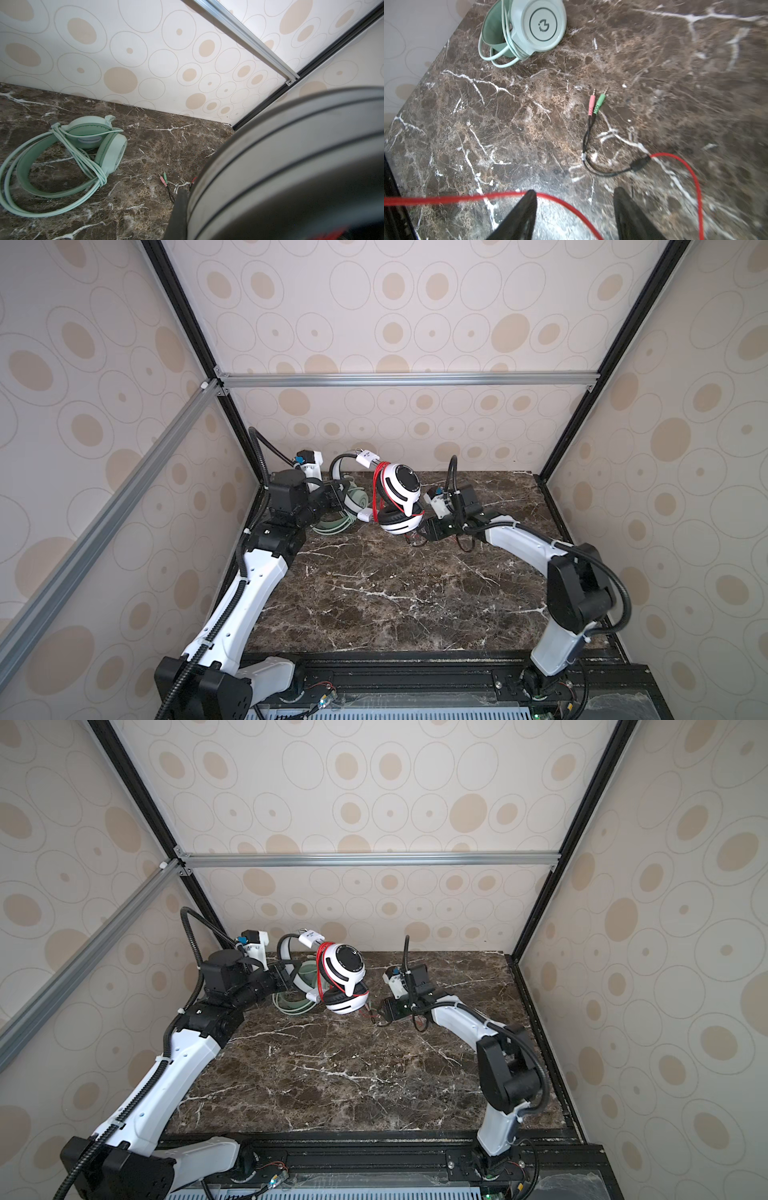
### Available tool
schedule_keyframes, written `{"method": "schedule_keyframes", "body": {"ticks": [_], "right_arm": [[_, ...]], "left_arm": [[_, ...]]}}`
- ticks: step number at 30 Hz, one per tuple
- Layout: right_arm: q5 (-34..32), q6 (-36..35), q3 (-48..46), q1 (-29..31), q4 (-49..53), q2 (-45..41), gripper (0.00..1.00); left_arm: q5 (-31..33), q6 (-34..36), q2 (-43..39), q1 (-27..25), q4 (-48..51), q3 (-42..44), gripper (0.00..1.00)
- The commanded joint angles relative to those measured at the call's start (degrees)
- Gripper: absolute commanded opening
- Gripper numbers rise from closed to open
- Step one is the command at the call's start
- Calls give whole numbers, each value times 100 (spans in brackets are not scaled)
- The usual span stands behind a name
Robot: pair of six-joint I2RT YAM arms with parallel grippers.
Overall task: Wrap the headphones
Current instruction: 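Lower the right gripper back to the table near the plug end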
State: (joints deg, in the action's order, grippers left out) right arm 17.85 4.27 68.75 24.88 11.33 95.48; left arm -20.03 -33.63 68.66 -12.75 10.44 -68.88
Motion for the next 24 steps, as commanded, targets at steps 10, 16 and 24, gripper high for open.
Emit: {"method": "schedule_keyframes", "body": {"ticks": [10,16,24], "right_arm": [[-1245,417,-1892,-39,-841,-1512,64],[-2102,476,-2530,-40,-835,-1952,64],[-3199,1068,-2550,-375,-760,-1712,71]], "left_arm": [[52,-92,-152,10,-296,-220,0],[43,-100,-125,19,-290,-229,0],[19,-118,-125,27,-305,-219,0]]}}
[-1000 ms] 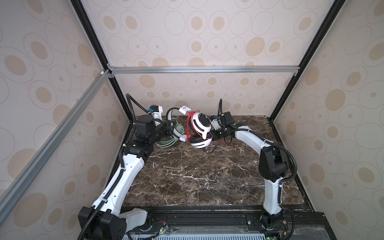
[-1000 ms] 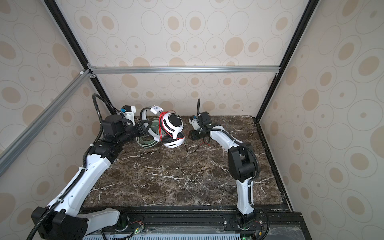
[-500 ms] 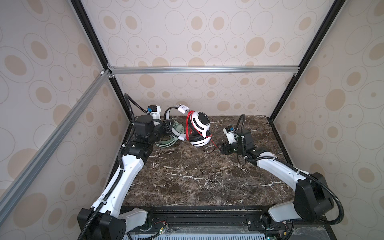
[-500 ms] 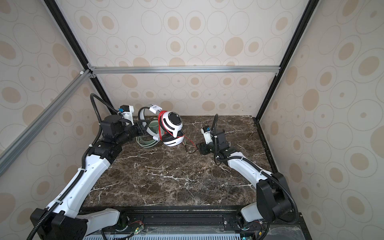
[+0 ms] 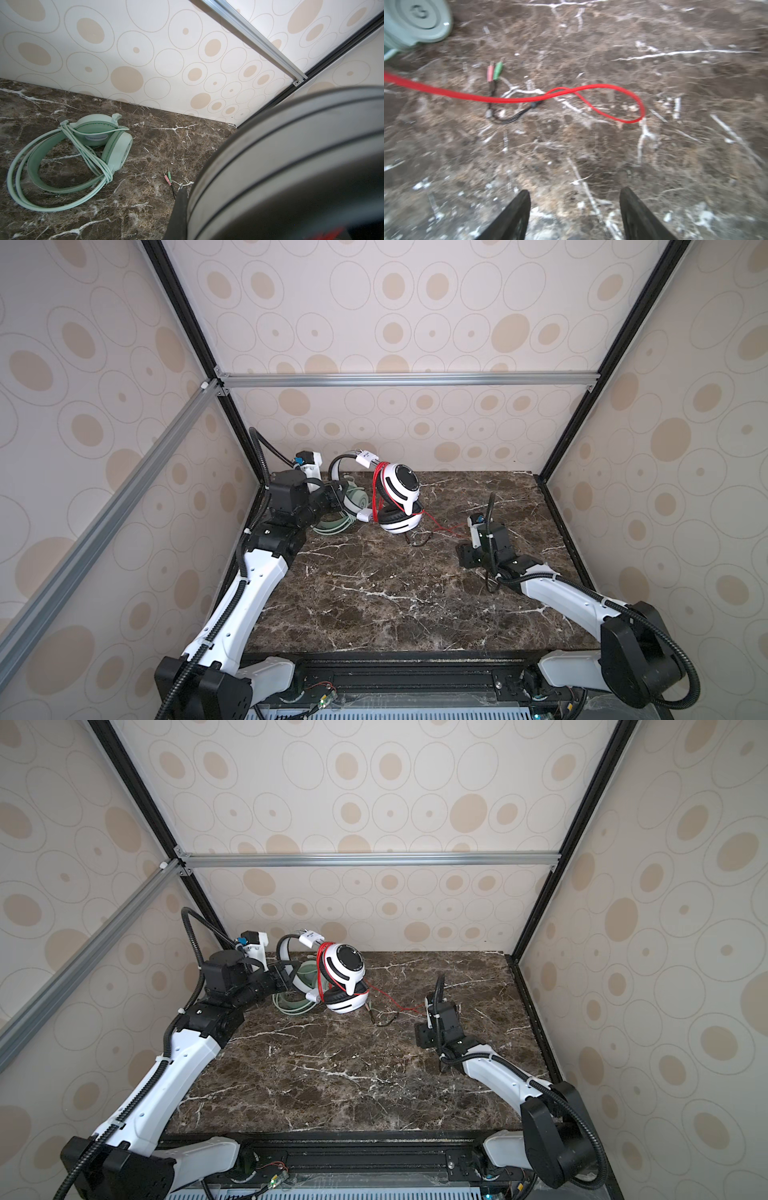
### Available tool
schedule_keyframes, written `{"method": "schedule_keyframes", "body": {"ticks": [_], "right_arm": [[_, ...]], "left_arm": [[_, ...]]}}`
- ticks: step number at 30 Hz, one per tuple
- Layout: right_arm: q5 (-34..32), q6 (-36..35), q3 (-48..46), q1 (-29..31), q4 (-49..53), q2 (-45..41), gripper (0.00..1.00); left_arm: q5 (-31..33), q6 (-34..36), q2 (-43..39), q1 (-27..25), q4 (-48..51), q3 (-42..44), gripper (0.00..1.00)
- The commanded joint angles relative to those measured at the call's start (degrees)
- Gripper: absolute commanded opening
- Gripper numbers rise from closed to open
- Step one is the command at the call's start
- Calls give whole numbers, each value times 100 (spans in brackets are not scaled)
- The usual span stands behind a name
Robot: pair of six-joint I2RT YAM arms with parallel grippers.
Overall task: Wrap the headphones
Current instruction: 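Lower the right gripper back to the table near the plug end, then grasp the red cable near the plug and pull it toward the headphones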
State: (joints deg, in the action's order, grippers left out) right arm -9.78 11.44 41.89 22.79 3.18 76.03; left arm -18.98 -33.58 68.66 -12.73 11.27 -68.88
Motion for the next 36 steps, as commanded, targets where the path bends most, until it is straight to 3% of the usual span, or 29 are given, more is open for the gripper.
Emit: {"method": "schedule_keyframes", "body": {"ticks": [1,8,16,18,21,23,31,36], "right_arm": [[-437,387,216,-227,36,365,71],[145,420,1131,-844,-480,1856,69],[618,128,2354,-886,-1423,3319,61],[784,165,2701,-884,-1469,3640,50],[1271,209,3125,-875,-1556,3961,18],[1598,230,3499,-810,-1496,4183,8],[2305,-550,5273,-52,-530,5063,6],[3791,-1056,5202,25,-546,5103,9]], "left_arm": [[-94,-120,-125,22,-388,-216,0],[-100,-123,-125,17,-393,-221,0],[-77,-105,-108,19,-370,-227,0],[-59,-91,-95,21,-362,-231,0],[-54,-85,-71,34,-337,-241,0],[-74,-94,-55,42,-360,-234,0],[-54,-90,-19,72,-353,-240,0],[-69,-95,-41,78,-362,-237,0]]}}
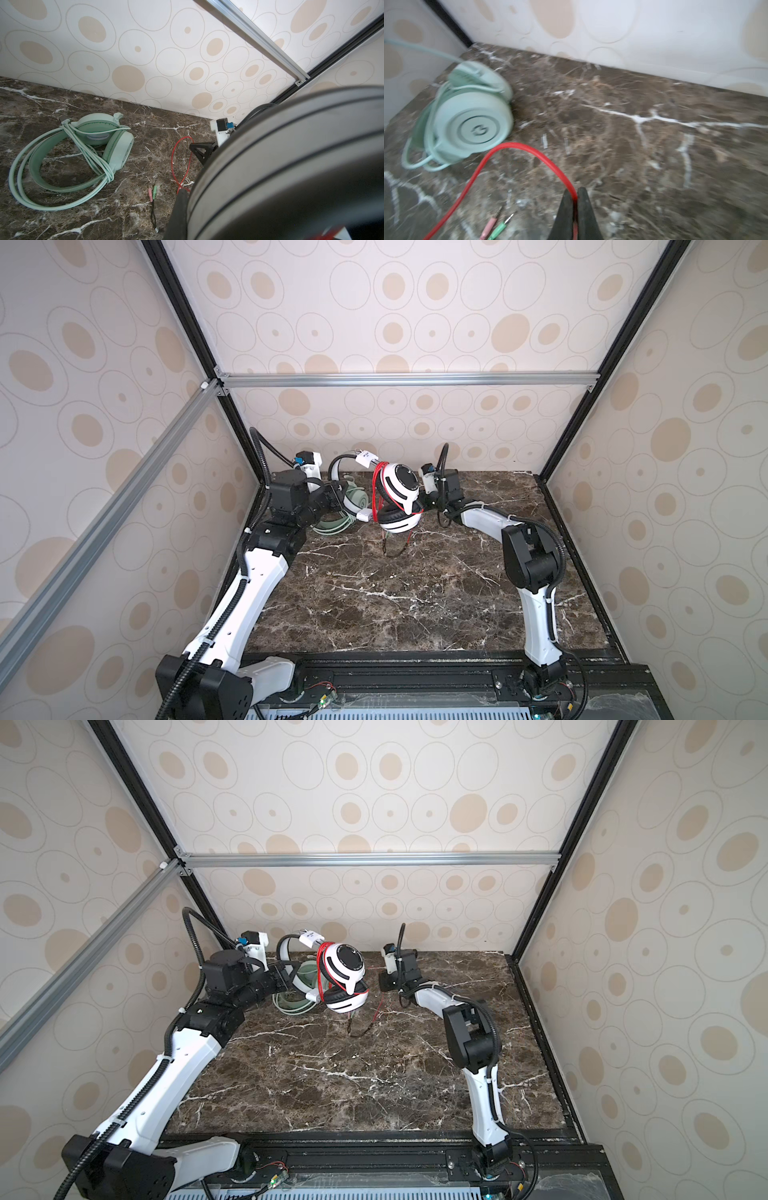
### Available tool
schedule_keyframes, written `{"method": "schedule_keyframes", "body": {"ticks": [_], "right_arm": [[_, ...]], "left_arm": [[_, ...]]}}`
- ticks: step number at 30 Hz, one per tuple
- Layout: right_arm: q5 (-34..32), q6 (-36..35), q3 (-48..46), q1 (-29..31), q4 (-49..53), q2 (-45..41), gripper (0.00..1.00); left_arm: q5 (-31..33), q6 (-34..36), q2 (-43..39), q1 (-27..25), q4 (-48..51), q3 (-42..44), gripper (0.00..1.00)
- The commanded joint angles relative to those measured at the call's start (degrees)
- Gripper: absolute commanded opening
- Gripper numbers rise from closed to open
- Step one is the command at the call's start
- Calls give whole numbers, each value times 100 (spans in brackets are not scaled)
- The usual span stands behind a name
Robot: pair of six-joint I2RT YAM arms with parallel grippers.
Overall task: Wrap the headphones
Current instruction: 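Grasp the red cable near the plug and pull it toward the headphones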
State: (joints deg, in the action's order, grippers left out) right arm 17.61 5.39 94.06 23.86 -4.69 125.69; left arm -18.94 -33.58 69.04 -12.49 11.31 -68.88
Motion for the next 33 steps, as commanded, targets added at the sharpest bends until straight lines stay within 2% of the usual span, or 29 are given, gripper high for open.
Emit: {"method": "schedule_keyframes", "body": {"ticks": [1,2,3,4,5,6,8,11,17,20,24,33], "right_arm": [[1246,-529,-199,-94,96,46,11],[1460,-594,-443,-104,-145,-59,17],[1577,-641,-573,-113,-250,-123,28],[1622,-705,-588,-124,-164,-140,44],[1560,-773,-501,-119,118,-141,51],[1506,-839,-435,-122,351,-162,53],[1391,-899,-655,-120,343,-391,55],[1473,-679,-1607,-123,-664,-903,55],[2388,-259,-2722,-136,-2461,-1220,52],[2931,118,-2816,-102,-3219,-1029,53],[2941,421,-2938,37,-4101,-845,58],[2839,757,-2328,348,-4255,-230,57]], "left_arm": [[-80,-102,-74,54,-366,-235,0],[-84,-112,-71,54,-366,-233,0],[-97,-121,-67,54,-371,-239,0],[-132,-128,-66,54,-377,-239,0],[-153,-148,-66,62,-392,-239,0],[-173,-157,-66,63,-397,-235,0],[-164,-151,-88,63,-393,-233,0],[-132,-140,-127,63,-381,-231,0],[-198,-175,-127,69,-411,-224,0],[-191,-168,-143,70,-402,-227,0],[-155,-149,-147,80,-393,-228,0],[-142,-141,-153,84,-379,-226,0]]}}
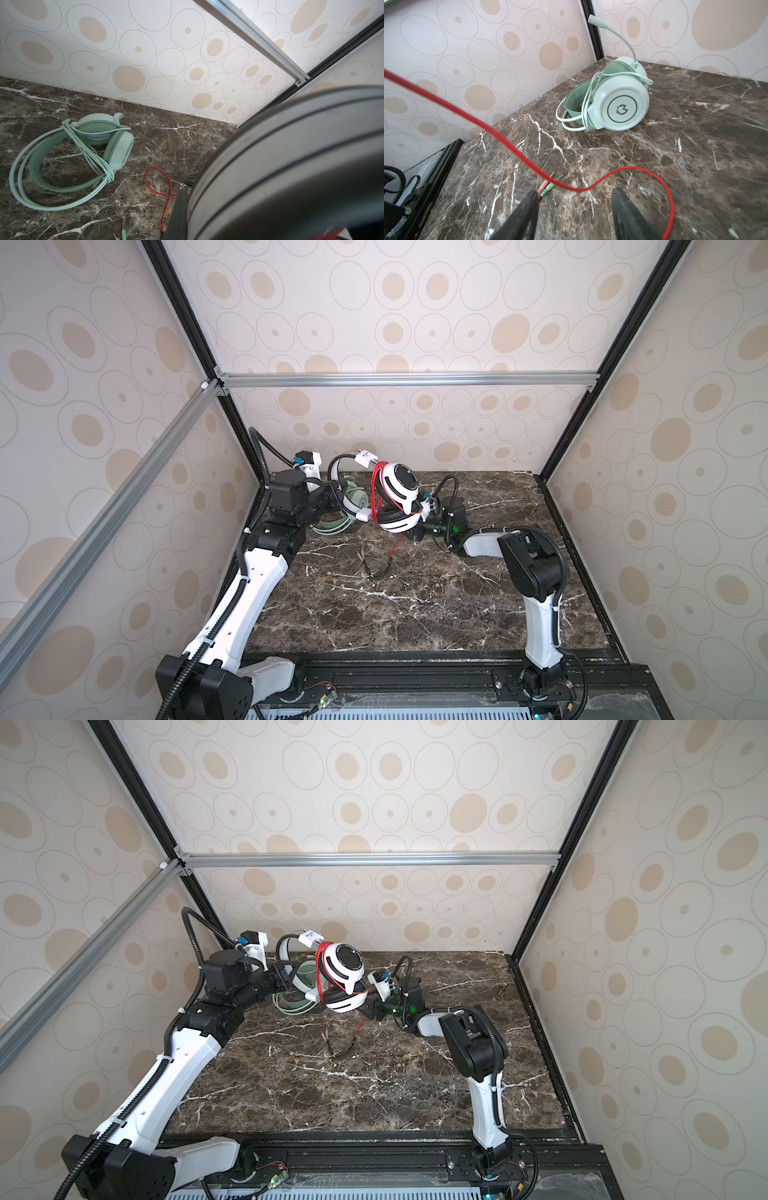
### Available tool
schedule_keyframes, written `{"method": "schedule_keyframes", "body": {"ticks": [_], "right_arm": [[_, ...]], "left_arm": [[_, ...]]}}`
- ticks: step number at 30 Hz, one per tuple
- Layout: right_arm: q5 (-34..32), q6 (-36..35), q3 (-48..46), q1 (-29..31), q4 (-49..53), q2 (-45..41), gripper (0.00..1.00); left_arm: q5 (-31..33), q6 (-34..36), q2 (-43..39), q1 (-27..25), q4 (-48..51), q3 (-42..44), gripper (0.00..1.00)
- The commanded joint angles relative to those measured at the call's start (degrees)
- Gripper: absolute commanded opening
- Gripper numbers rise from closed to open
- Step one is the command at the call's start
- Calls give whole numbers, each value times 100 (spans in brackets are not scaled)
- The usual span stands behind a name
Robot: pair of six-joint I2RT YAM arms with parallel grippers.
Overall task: Wrap the headphones
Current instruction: 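Grasp the red cable near the plug and pull it toward the headphones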
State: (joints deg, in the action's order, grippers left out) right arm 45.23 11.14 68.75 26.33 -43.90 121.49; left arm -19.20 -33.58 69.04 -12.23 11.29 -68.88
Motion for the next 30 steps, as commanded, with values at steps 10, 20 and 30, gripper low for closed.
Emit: {"method": "schedule_keyframes", "body": {"ticks": [10,20,30], "right_arm": [[-156,666,425,351,-995,702,47],[-275,1015,-276,707,-1268,358,9],[-1784,-5,-2034,1986,708,-2043,0]], "left_arm": [[-116,-149,-145,63,-380,-223,0],[65,-147,-154,107,-311,-247,0],[484,-412,-173,132,-194,-213,0]]}}
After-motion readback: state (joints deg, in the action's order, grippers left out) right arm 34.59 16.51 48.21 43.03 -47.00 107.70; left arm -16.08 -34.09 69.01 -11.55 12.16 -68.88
